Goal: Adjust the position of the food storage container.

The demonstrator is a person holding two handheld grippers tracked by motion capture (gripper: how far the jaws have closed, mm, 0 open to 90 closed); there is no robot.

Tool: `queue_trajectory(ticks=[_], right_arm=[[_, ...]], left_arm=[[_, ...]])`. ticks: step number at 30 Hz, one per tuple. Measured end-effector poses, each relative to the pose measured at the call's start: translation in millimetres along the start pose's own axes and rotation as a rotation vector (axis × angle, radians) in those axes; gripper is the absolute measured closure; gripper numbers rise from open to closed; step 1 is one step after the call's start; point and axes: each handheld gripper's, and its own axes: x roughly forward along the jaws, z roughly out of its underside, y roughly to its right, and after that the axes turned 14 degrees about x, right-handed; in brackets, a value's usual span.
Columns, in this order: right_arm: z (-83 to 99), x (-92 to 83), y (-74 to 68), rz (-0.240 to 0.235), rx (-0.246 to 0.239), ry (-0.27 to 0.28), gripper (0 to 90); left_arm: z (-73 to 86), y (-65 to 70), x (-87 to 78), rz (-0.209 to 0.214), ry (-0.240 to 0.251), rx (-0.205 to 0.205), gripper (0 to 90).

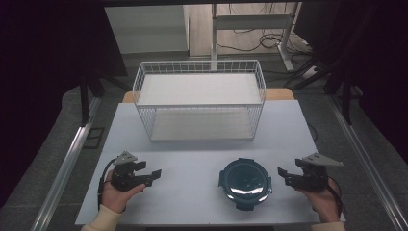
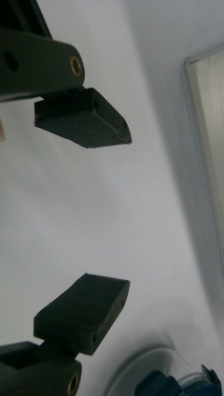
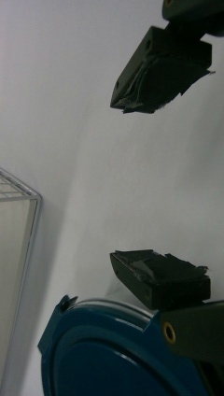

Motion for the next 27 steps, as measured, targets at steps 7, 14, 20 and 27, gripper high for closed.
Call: queue_trajectory(ticks=[7, 14, 20, 27], right_arm=[[-2.6, -1.2, 0.9, -0.003, -0.003, -0.004, 22.9], [-3.8, 0.9, -2.1, 0.001, -0.004, -0.007, 25.4], [-4.1, 0.2, 0.3, -0.003, 0.001, -0.014, 25.7], [-7.3, -5.1, -2.0, -0.021, -0.002, -0.014, 26.8]], left_arm=[[7.6, -3.7, -4.5, -0.011, 0.001, -0.021, 25.6], [7.4, -2.1, -5.6, -0.003, 0.002, -0.013, 25.1], [7.7, -2.5, -2.8, -0.004, -0.007, -0.016, 25.0], [7.7, -3.3, -6.0, -0.016, 0.006, -0.024, 24.6]])
